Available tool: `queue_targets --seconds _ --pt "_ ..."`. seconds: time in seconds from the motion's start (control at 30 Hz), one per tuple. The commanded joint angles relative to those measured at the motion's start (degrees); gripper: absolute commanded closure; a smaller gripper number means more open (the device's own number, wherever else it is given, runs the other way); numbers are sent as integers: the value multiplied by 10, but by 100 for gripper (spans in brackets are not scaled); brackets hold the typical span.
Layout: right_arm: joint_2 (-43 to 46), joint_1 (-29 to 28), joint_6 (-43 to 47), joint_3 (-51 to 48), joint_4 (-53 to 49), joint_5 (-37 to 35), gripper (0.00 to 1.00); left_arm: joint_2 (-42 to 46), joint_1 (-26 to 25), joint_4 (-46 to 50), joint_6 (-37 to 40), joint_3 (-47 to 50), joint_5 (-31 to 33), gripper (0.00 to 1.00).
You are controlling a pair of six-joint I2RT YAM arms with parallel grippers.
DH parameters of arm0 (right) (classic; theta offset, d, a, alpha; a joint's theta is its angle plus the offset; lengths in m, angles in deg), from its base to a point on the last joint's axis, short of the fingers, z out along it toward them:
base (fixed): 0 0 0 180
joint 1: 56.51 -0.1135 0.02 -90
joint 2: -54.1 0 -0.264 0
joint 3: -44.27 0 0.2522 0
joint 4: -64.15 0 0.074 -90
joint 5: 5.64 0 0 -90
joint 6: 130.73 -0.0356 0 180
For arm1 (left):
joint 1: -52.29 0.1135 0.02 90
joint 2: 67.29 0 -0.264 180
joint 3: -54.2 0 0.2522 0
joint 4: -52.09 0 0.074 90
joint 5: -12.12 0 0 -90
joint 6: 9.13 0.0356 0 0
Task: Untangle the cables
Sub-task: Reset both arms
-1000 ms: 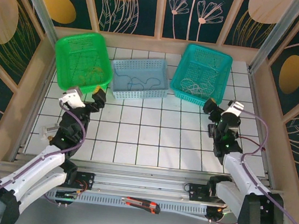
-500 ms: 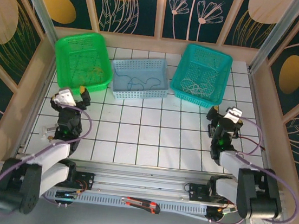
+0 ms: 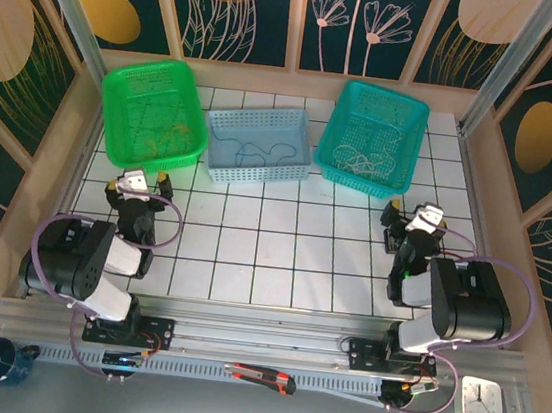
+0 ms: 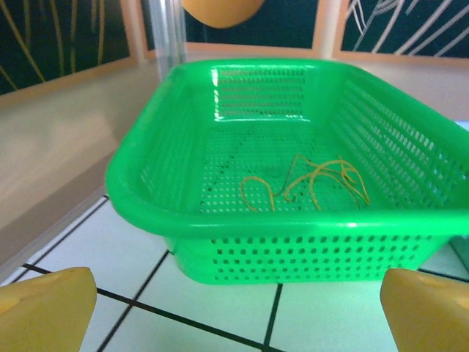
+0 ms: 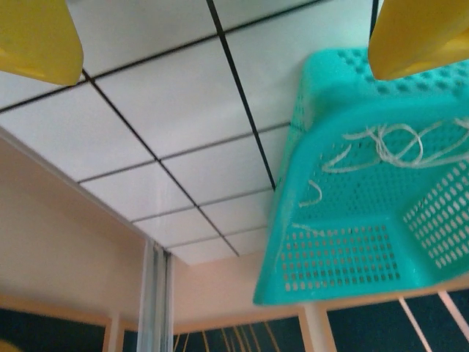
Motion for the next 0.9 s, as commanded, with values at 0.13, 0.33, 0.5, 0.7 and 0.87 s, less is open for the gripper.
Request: queue_targets --seconds 0.13,0.33,0.5,0.7,0.87 --pt "-43 10 29 24 73 99 1 -2 24 -17 29 -28 -157 1" --pt "-41 39 3 54 15 140 1 -6 56 34 1 -56 -201 1" --pt "-41 32 8 52 18 123 1 -4 56 35 -3 -55 -176 1" --pt "-41 33 7 53 17 126 1 -2 55 32 -4 -53 -177 1" --pt "-41 35 7 53 16 128 1 -1 55 25 -3 -49 -180 1"
